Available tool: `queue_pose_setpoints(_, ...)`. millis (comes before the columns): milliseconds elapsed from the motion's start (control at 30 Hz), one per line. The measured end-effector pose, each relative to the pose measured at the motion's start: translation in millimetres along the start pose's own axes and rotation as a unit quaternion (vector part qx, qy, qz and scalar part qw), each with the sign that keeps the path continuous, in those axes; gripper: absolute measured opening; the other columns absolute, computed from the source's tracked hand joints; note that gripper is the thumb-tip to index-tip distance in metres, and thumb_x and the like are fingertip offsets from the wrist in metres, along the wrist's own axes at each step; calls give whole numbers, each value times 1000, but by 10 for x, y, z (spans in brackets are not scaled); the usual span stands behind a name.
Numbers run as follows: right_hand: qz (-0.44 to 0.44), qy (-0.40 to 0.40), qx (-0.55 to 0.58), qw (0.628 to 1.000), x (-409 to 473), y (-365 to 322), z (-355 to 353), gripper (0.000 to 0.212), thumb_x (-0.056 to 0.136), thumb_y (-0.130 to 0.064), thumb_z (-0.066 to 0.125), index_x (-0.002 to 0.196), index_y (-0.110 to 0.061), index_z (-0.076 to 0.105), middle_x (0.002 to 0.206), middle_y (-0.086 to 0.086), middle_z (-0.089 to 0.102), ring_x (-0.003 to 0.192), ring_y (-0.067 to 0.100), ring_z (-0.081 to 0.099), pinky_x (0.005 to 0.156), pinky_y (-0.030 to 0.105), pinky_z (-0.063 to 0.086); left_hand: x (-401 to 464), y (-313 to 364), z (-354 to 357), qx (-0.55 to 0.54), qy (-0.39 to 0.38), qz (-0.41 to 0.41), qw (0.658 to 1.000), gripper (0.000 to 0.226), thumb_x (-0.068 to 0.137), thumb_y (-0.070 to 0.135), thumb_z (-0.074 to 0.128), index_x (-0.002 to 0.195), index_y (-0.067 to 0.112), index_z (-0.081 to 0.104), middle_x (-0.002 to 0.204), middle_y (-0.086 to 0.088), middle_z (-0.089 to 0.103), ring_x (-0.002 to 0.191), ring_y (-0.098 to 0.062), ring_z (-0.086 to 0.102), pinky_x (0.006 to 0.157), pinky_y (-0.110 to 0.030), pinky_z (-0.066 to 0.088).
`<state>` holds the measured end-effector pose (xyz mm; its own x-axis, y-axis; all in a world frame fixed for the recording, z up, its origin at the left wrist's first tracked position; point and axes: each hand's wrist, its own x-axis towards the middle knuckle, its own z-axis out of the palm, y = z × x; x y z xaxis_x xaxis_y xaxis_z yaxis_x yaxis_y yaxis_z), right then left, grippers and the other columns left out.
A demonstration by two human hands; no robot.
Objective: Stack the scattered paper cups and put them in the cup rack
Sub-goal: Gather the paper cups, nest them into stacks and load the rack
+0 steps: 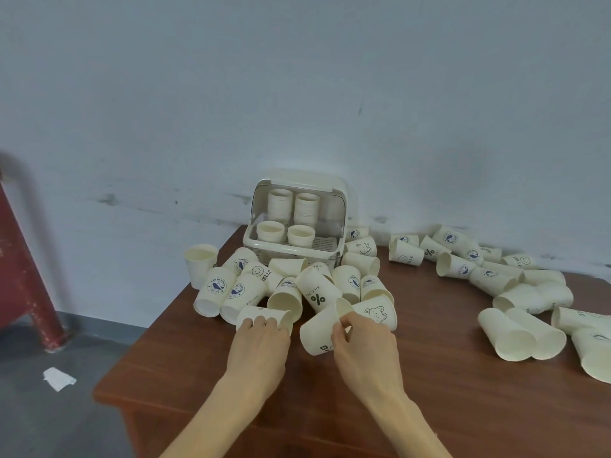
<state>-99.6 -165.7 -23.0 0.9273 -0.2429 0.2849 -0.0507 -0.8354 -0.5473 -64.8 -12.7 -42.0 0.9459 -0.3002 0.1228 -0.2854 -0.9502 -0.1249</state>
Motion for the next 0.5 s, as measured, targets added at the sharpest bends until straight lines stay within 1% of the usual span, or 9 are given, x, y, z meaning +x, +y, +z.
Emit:
queue_pose_setpoints(67,-11,7,-4,1000,-10,-41,-23,23,95,-32,43,86,-22,61,75,-4,66,79,21,57,73,36,47,-5,15,-14,-1,-2,1,1000,41,90,5,40,130,12,44,114,-6,57,111,-27,47,95,-35,32)
queue_pose_setpoints(167,-21,16,1,1000,-17,-84,-43,22,94,-33,44,85,-23,61,70,-3,65,76,22,58,70,37,48,-48,22,-73,-4,6,5,1000,29,91,7,39,115,14,53,111,-5,58,110,-26,47,96,-35,30)
queue_pose_setpoints(333,-34,24,5,999,-16,-163,-82,22,95,-34,44,89,-24,62,67,-4,63,73,21,58,69,37,47,-133,-36,-177,-19,35,-8,999,22,92,11,38,103,17,56,101,-2,61,103,-24,49,94,-34,29)
queue_pose_setpoints(400,-44,44,4,998,-7,-201,-124,21,95,-35,44,91,-25,62,66,-5,63,72,19,56,67,35,43,-143,-67,-225,-43,48,-18,998,20,92,14,39,101,19,56,100,0,61,102,-23,50,94,-32,29)
queue_pose_setpoints(500,-58,86,3,995,34,-261,-208,18,95,-34,47,95,-27,63,64,-7,62,66,15,52,64,31,32,-159,-108,-305,-101,75,-43,991,19,92,17,41,103,20,55,99,3,62,101,-20,51,93,-29,30)
